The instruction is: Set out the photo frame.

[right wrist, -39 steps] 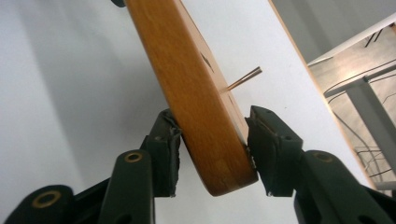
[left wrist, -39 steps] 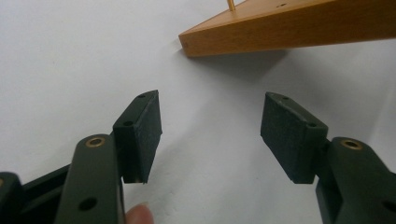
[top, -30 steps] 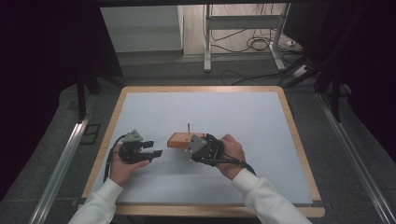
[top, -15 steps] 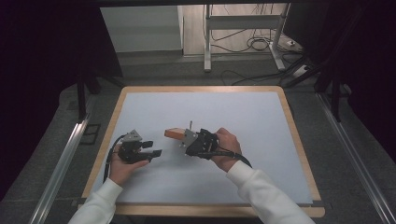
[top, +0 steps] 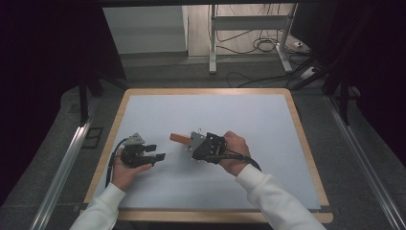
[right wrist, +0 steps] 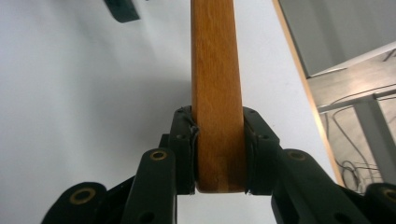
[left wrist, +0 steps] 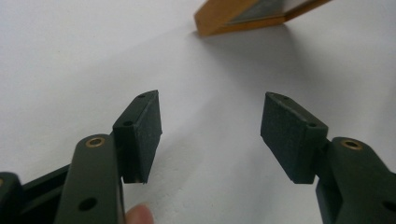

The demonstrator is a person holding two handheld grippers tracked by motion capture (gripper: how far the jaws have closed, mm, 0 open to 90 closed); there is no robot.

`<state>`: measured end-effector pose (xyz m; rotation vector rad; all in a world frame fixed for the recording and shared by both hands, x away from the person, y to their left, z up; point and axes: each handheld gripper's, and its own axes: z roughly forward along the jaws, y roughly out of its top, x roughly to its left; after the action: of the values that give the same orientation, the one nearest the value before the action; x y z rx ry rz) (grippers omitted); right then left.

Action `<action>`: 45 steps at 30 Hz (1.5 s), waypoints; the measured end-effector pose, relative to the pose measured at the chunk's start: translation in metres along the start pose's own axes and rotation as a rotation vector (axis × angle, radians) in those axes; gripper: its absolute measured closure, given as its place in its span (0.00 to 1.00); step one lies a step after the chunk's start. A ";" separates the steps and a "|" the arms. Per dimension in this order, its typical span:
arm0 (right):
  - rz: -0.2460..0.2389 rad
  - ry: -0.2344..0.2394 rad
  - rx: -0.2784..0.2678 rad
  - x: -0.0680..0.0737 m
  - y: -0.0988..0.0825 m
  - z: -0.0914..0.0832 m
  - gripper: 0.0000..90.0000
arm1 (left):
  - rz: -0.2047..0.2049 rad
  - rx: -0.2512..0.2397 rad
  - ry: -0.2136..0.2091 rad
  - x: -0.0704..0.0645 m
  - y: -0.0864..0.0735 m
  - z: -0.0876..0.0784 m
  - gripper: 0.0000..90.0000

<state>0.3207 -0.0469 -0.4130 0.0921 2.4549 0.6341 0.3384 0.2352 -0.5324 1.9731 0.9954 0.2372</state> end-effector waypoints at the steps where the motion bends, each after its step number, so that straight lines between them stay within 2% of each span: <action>1: -0.001 0.007 -0.001 0.000 0.000 -0.002 0.77 | 0.000 0.000 -0.001 0.000 0.000 0.000 0.42; 3: -0.001 0.028 0.002 0.001 -0.002 -0.008 0.77 | -0.001 -0.001 -0.002 0.000 0.000 0.000 0.42; 6: 0.028 0.066 -0.005 0.001 -0.006 -0.019 0.77 | -0.002 -0.001 -0.004 0.000 0.000 0.000 0.42; 9: 0.038 0.073 -0.014 0.001 -0.012 -0.024 0.77 | 0.001 0.003 -0.004 -0.001 0.000 0.001 0.42; 11: 0.061 0.077 -0.025 -0.002 -0.015 -0.025 0.77 | 0.001 0.004 -0.004 -0.001 0.001 0.001 0.42; 14: 0.093 0.070 -0.039 -0.007 -0.017 -0.024 0.76 | -0.001 0.005 -0.004 -0.001 0.001 0.001 0.42; 23: 0.136 0.044 -0.042 -0.020 -0.013 -0.016 0.74 | -0.007 0.004 -0.008 -0.001 0.000 0.001 0.42; 29: 0.212 0.033 -0.059 -0.035 -0.019 -0.011 0.71 | -0.008 0.006 -0.010 -0.001 0.000 0.002 0.41; 37: 0.264 0.000 -0.057 -0.051 -0.024 -0.002 0.68 | -0.004 0.011 -0.012 0.000 0.000 0.003 0.41; 45: 0.312 -0.005 -0.058 -0.067 -0.030 0.009 0.62 | -0.004 0.011 -0.014 0.000 0.000 0.003 0.41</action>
<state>0.3836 -0.0831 -0.3974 0.4595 2.4350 0.8360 0.3398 0.2333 -0.5339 1.9794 0.9938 0.2157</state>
